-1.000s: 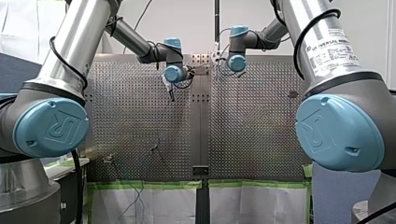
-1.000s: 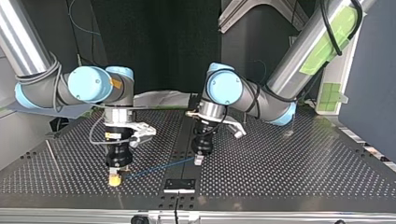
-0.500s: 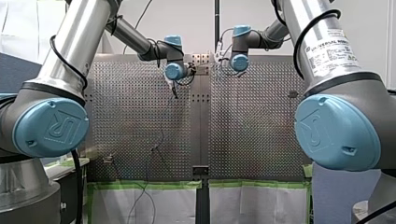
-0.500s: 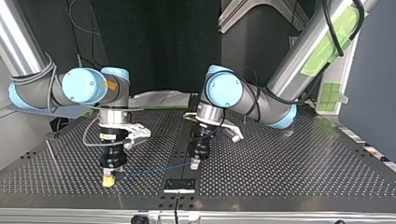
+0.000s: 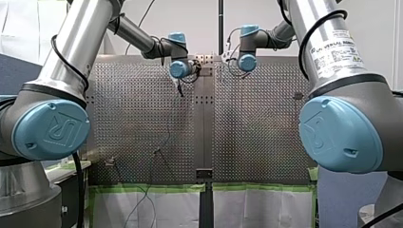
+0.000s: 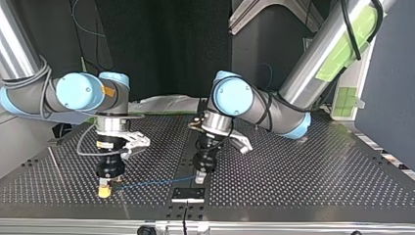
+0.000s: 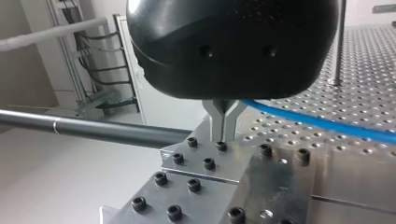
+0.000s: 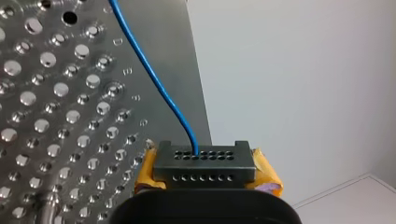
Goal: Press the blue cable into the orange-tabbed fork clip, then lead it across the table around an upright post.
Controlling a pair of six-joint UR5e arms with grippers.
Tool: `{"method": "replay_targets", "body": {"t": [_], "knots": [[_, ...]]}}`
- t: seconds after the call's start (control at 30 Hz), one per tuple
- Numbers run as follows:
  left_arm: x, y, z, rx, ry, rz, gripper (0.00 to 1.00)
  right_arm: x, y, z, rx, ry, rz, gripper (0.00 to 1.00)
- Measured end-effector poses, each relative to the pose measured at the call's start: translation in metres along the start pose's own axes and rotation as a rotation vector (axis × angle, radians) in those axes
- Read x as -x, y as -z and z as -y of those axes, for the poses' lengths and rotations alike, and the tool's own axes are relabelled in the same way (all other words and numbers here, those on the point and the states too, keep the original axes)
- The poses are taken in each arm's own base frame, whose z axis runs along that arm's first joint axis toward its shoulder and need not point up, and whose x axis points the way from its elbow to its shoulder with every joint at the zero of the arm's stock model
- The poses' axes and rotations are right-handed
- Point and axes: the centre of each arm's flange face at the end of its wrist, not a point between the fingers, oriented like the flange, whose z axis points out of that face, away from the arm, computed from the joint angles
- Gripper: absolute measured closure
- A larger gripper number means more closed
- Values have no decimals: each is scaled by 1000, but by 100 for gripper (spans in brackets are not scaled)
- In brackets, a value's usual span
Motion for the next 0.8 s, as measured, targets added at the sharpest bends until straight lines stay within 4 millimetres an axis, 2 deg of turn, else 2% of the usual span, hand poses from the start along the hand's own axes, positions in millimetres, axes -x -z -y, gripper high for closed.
{"method": "replay_targets", "body": {"t": [0.27, 0.6, 0.8], "knots": [[13, -7, 15, -20, 24, 18, 100, -4, 0, -11, 18, 4, 15, 100], [16, -8, 24, -40, 58, 20, 100, -23, 1, -22, 38, 0, 18, 100], [20, -10, 28, -47, 82, 25, 100, -27, 1, -29, 51, 0, 28, 100]]}}
